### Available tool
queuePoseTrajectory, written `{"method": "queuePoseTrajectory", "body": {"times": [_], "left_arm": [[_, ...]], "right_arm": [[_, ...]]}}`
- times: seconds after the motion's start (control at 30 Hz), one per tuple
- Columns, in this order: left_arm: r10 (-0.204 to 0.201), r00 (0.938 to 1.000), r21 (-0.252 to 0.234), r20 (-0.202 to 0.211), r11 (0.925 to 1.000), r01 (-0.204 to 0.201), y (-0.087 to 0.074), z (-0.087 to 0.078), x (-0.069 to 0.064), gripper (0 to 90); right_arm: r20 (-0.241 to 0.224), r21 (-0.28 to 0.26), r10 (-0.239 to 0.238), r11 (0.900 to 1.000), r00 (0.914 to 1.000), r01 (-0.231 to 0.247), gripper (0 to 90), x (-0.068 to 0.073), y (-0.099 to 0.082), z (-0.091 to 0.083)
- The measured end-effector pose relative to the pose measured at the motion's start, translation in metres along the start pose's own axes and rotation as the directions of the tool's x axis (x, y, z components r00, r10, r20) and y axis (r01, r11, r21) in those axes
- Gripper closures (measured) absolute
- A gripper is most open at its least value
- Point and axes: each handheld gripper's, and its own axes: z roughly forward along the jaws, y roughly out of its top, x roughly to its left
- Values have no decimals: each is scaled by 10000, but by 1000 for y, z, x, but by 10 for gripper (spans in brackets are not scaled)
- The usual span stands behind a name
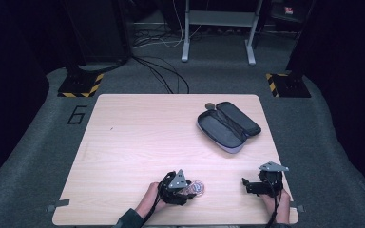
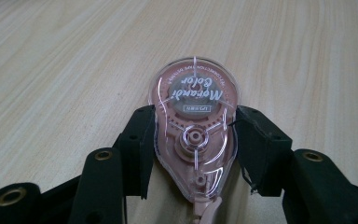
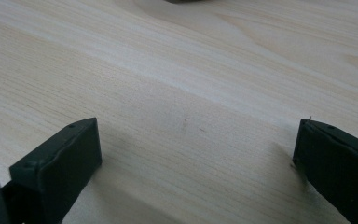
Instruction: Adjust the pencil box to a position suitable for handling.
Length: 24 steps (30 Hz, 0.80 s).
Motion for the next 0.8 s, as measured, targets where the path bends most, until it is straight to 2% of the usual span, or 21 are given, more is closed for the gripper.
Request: {"method": "queuePoseTrajectory", "body": {"times": [0.17,0.4,0.63,0.8], "left_arm": [[4,9998,-261,-217,9997,-9,-1,-5,0,503],[-233,9977,-608,-633,9980,194,-2,-22,3,502],[-505,9927,-1044,-1095,9938,390,-8,-41,10,502],[-673,9863,-1076,-1506,9929,513,-14,-54,14,502]], "right_arm": [[0,-10,-27,10000,10000,27,5,0,0,0],[-1,-2,0,10000,10000,0,5,0,0,0],[0,-12,4,10000,10000,-4,5,0,0,0],[0,-3,23,10000,10000,-23,5,0,0,0]]}}
